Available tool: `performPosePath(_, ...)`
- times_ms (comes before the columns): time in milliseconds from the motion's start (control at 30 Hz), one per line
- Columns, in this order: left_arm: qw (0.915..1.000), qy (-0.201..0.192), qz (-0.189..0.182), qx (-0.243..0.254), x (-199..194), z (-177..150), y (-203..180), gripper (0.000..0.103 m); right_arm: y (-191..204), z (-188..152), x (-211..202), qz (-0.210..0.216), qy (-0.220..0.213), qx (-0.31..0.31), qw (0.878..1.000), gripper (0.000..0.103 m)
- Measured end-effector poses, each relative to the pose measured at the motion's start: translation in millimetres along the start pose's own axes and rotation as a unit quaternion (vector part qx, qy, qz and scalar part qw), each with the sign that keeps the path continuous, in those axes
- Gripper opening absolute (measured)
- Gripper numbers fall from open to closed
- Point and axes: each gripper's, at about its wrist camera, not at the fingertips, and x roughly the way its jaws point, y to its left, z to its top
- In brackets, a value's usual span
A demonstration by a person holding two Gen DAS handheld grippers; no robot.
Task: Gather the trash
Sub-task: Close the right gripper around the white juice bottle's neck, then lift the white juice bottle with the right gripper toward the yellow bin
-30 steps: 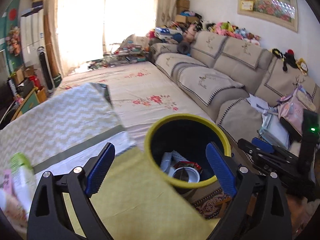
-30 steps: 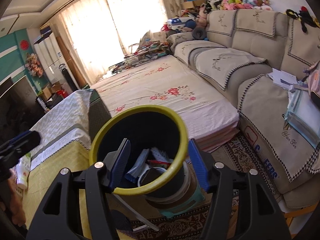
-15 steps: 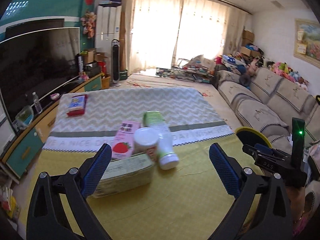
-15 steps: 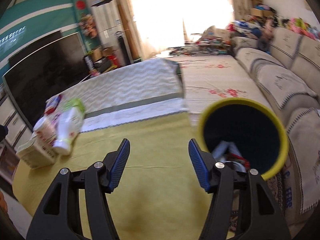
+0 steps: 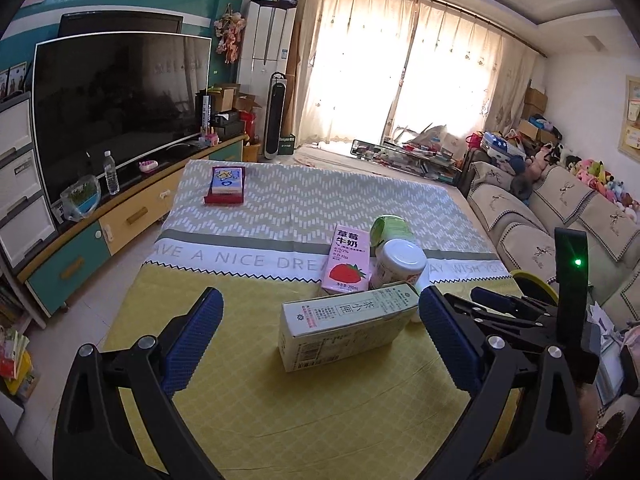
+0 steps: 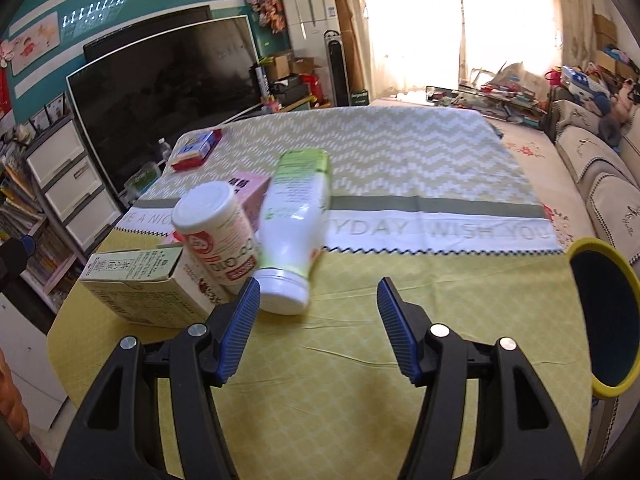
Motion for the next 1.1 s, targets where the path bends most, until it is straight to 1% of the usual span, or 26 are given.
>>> performPosePath(233,0.9999,0.008,-0.003,-0.005,6,-6,0,0.097,17,5,24,-0.003,0.023,-0.014,1.0,0.057)
performPosePath(367,0.9999,0.012,-0.005,-0.009,7,-6,1,0.097,16,2,34,0.001,0.038,-0.003,0.999,0.051)
performPosePath(433,0.9999,0.012,-0.008,-0.008,8,-7,-1,0.097,14,0,39,0.001,0.046,0.004,0.999,0.05)
performPosePath(533,0.9998,0.014,-0.01,-0.006,12,-7,-3,0.097,12,-1,45,0.013,0.055,0.016,0.998,0.049)
performPosePath(633,0.9997,0.018,-0.013,-0.005,14,-8,-4,0.097,12,-2,47,0.017,0.053,0.019,0.998,0.046)
performPosePath(667,0.9997,0.019,-0.013,-0.004,15,-9,-5,0.097,13,-2,48,0.016,0.052,0.019,0.998,0.042)
performPosePath(700,0.9997,0.021,-0.012,-0.004,16,-9,-5,0.097,12,-2,47,0.015,0.049,0.02,0.998,0.04)
performPosePath(933,0.9996,0.024,-0.01,-0.006,18,-11,-5,0.097,5,1,28,0.02,0.013,0.025,0.999,0.039)
performPosePath(1100,0.9996,0.026,-0.011,-0.001,20,-12,-8,0.097,-7,4,14,0.018,-0.007,0.032,0.999,0.039)
